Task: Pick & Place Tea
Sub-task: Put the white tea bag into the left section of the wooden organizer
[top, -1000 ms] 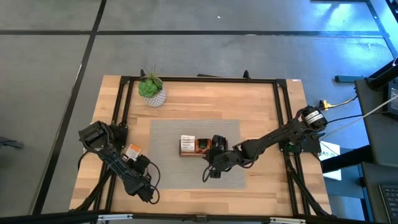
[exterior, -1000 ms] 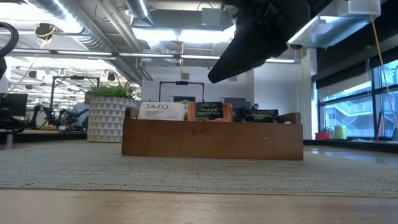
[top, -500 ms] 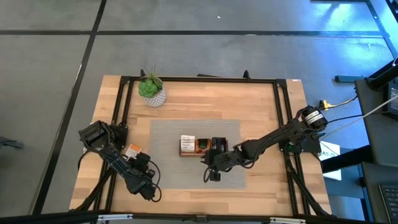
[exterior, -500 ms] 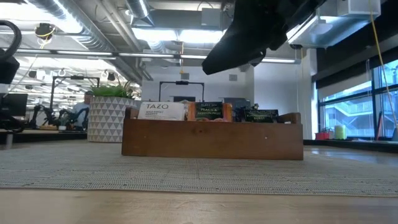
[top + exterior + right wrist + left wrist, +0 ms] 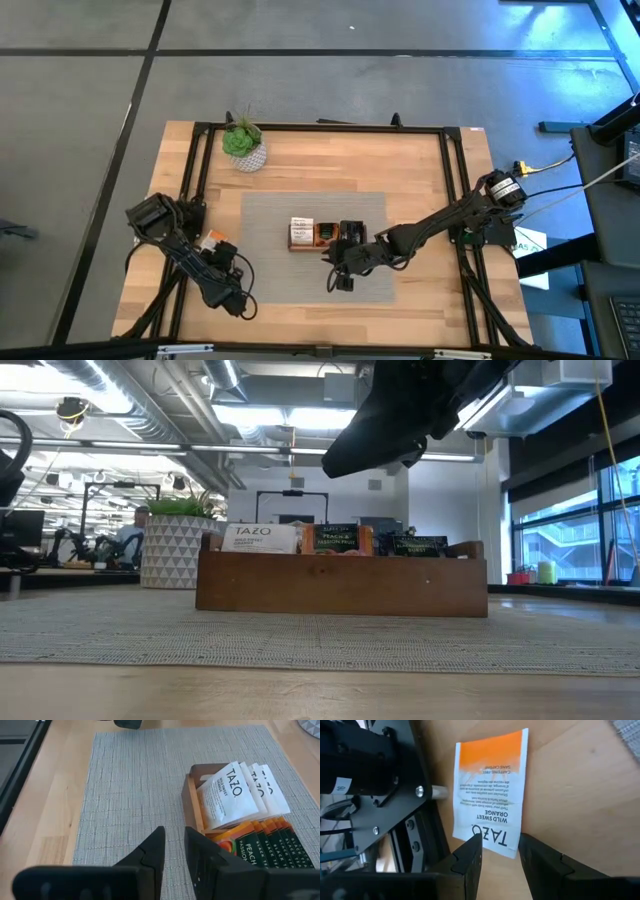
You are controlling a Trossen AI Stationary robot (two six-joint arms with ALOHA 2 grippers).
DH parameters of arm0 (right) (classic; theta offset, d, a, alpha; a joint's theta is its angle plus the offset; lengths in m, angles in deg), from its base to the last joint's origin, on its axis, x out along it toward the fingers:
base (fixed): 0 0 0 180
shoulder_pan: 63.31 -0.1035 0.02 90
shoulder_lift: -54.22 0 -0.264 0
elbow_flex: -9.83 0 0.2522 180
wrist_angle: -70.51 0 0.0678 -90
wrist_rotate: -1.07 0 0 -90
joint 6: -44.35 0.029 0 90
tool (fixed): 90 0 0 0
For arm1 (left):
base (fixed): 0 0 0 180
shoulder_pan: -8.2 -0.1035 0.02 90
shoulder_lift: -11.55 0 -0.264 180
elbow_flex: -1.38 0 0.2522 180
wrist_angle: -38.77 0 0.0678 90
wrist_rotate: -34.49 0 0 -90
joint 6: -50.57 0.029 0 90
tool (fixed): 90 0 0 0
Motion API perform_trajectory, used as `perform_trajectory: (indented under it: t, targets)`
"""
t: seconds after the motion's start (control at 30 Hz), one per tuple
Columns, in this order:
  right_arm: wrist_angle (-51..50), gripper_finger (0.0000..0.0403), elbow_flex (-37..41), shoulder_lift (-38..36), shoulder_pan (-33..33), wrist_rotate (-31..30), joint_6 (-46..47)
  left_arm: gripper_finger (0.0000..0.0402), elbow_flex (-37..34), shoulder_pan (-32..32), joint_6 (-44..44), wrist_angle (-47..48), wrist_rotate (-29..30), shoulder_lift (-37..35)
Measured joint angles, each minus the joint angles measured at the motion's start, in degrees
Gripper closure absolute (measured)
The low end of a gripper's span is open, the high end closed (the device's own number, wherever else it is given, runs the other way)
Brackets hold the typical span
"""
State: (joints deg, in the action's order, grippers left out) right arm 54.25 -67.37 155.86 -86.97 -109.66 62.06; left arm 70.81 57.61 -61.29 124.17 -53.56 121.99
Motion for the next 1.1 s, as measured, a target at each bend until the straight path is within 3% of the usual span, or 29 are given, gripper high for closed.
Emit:
perform_trajectory:
  t: [0.53,0.8,1.1]
  targets:
    - [-0.11,0.0326,0.00,-0.02,0.00,0.01,0.02,0.0272,-0.05,-0.02,13.80,0.45,0.10,0.16]
    - [-0.11,0.0326,0.00,-0.02,0.00,0.02,0.03,0.0274,-0.10,-0.46,13.71,0.72,-0.61,0.20]
    - [-0.09,0.0326,0.00,-0.02,0.00,0.00,0.19,0.0345,-0.10,-0.46,13.62,-0.38,-0.37,0.25]
